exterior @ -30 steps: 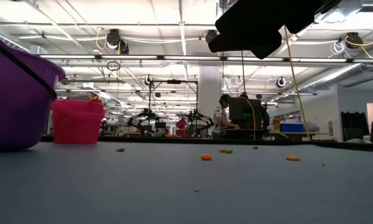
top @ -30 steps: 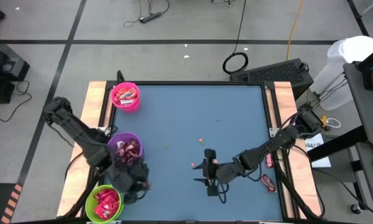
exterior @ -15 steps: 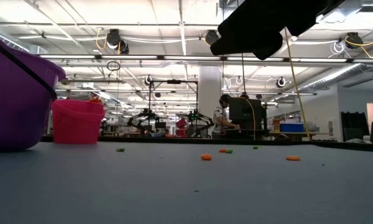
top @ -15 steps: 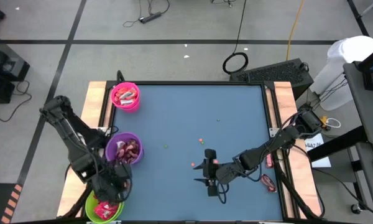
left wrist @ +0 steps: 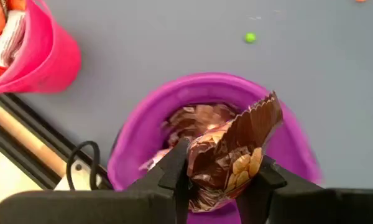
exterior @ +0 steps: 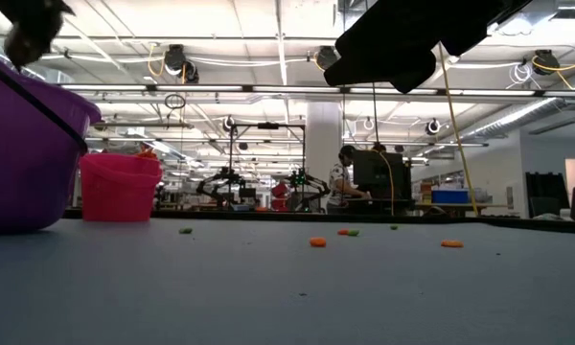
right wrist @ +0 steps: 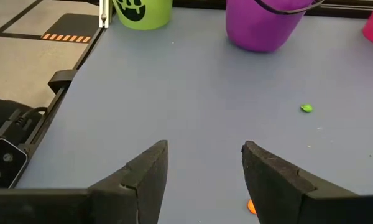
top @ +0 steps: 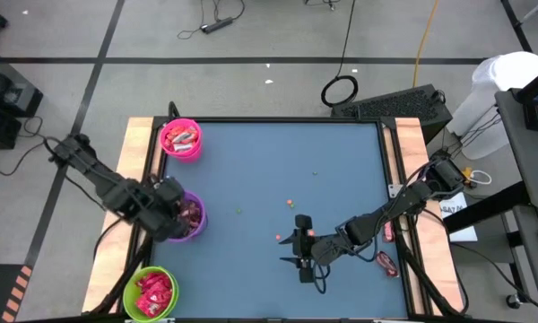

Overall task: Organize candy in baskets
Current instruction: Put the brown chocolate into the violet bucket

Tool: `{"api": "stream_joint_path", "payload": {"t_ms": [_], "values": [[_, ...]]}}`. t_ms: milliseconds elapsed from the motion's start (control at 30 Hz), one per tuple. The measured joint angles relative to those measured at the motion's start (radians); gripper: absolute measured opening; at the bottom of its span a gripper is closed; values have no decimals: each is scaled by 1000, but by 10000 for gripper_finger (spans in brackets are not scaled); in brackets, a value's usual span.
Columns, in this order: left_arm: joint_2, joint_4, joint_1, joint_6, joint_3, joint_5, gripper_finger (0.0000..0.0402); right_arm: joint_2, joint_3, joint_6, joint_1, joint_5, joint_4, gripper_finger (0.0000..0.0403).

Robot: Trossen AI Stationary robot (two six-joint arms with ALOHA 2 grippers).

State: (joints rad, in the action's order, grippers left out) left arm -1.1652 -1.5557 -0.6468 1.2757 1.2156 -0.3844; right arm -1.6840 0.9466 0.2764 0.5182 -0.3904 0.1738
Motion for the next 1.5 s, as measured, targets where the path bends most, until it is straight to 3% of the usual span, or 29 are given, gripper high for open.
{"api": "stream_joint_path", "payload": {"t_ms": [400,700,867,1000,1200,1333,1500], "values": [[6,77,187,-165,-189,123,106,0,0,1,0,0,-2,194],[6,72,242,-216,-190,206,205,0,0,17,1,3,-3,194],[7,111,223,-243,-127,99,237,1,0,13,5,4,-23,194],[9,315,179,-353,-119,-31,240,39,0,88,34,8,-140,194],[-20,808,130,-661,-156,-111,240,143,0,325,99,64,-422,194],[-68,1121,107,-878,-201,-114,240,217,0,557,140,156,-662,194],[-170,1385,101,-1040,-260,-111,240,265,0,913,207,322,-970,194]]}}
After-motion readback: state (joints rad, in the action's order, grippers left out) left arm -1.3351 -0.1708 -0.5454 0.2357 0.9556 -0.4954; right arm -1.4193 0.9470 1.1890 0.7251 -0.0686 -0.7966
